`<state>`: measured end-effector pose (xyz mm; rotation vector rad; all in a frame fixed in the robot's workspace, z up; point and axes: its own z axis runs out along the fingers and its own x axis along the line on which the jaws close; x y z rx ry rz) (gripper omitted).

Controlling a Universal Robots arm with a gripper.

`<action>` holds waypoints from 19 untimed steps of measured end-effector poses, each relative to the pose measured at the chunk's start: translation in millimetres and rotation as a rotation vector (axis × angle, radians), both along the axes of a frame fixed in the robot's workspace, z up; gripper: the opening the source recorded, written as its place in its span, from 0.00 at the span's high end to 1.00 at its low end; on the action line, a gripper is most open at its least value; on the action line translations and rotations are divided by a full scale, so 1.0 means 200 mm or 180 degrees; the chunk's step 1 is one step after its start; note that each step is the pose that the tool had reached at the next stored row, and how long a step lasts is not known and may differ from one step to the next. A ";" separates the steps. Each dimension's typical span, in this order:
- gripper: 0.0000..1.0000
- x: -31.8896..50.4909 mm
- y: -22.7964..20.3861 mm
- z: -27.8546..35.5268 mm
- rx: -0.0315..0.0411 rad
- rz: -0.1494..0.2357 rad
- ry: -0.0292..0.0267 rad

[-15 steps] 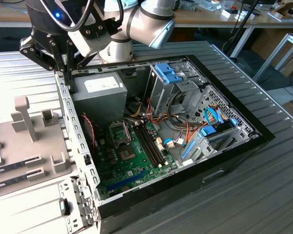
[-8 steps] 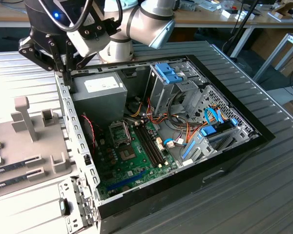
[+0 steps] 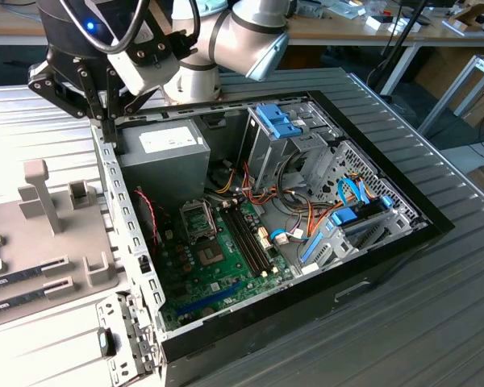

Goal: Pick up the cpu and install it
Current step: 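Reach for the cpu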

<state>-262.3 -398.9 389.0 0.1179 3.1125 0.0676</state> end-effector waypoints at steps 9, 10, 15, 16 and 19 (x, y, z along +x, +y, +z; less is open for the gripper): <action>0.90 -0.013 0.000 -0.003 0.0000 0.0000 0.0000; 0.90 -0.014 0.000 -0.003 0.0000 0.0000 0.0000; 0.90 -0.021 0.000 -0.004 0.0000 0.0000 0.0000; 0.90 -0.023 0.000 -0.004 0.0000 0.0000 0.0000; 0.90 -0.028 0.000 -0.005 0.0000 0.0000 0.0000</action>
